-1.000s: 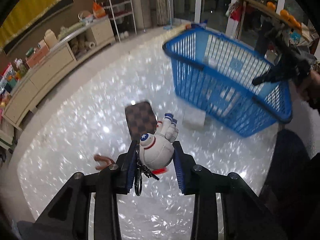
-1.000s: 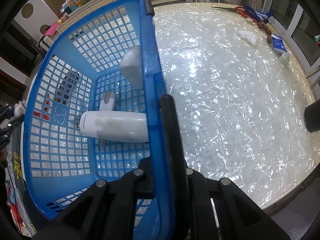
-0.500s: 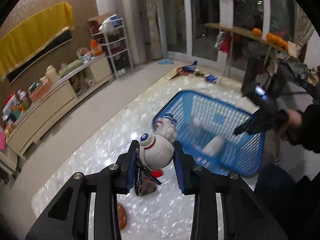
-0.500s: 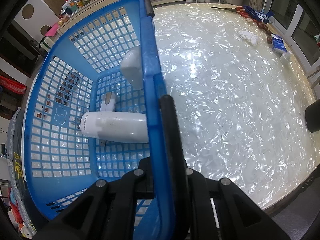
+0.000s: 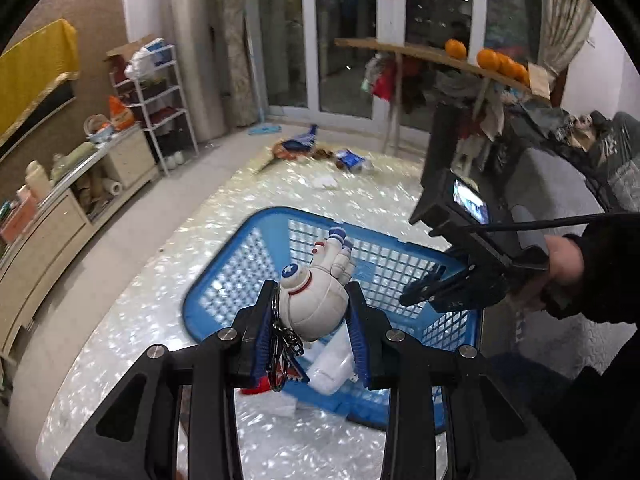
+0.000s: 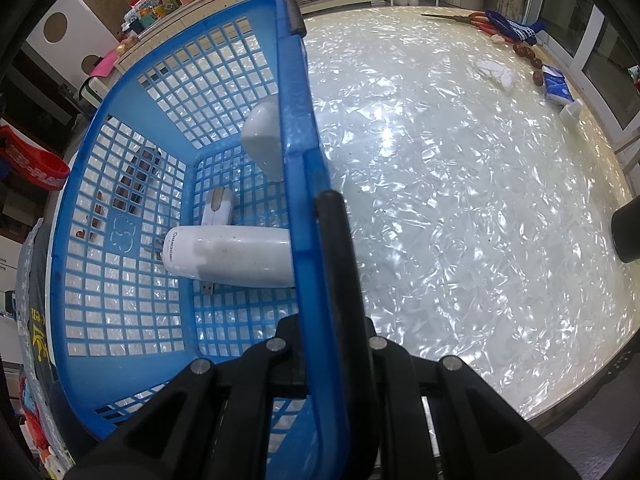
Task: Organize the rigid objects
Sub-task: 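Carry the astronaut keychain into the blue basket and open the left tool, then move the left tool back and grasp the brown wooden comb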
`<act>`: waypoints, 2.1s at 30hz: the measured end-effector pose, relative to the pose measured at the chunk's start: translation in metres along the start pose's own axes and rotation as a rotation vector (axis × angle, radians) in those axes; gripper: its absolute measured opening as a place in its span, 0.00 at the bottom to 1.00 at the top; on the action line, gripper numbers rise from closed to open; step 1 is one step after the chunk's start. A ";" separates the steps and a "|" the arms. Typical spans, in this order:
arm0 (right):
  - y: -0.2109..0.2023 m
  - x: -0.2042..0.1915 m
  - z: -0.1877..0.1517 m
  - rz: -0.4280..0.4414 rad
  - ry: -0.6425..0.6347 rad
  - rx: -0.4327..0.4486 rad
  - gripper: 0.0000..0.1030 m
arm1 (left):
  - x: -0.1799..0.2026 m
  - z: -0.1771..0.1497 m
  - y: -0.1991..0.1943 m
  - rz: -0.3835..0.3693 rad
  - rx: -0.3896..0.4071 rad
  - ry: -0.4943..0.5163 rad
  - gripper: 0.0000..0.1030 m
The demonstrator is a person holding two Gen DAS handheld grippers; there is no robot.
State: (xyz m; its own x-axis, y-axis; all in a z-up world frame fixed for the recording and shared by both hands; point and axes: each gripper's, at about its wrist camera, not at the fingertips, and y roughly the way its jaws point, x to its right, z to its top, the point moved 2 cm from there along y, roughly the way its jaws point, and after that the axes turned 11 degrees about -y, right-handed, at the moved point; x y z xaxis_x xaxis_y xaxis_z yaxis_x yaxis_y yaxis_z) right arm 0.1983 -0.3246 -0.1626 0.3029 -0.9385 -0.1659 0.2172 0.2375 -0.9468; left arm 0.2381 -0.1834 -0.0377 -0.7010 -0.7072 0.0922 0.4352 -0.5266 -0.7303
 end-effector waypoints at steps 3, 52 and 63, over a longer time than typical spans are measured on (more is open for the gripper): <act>0.000 0.001 0.000 0.004 0.003 0.004 0.10 | 0.010 -0.003 0.026 -0.024 -0.051 0.017 0.35; -0.002 0.006 0.000 0.024 0.015 0.024 0.11 | -0.026 -0.043 0.029 0.170 -0.327 0.053 0.96; 0.000 0.004 0.000 0.017 0.007 0.019 0.11 | -0.119 -0.116 -0.064 0.353 -0.342 -0.166 0.96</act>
State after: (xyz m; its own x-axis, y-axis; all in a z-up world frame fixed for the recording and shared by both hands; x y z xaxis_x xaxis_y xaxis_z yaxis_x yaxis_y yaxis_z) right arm 0.1997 -0.3287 -0.1629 0.3001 -0.9360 -0.1838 0.2298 0.2580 -0.9384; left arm 0.2281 -0.0103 -0.0804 -0.4334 -0.8940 -0.1138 0.4002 -0.0777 -0.9131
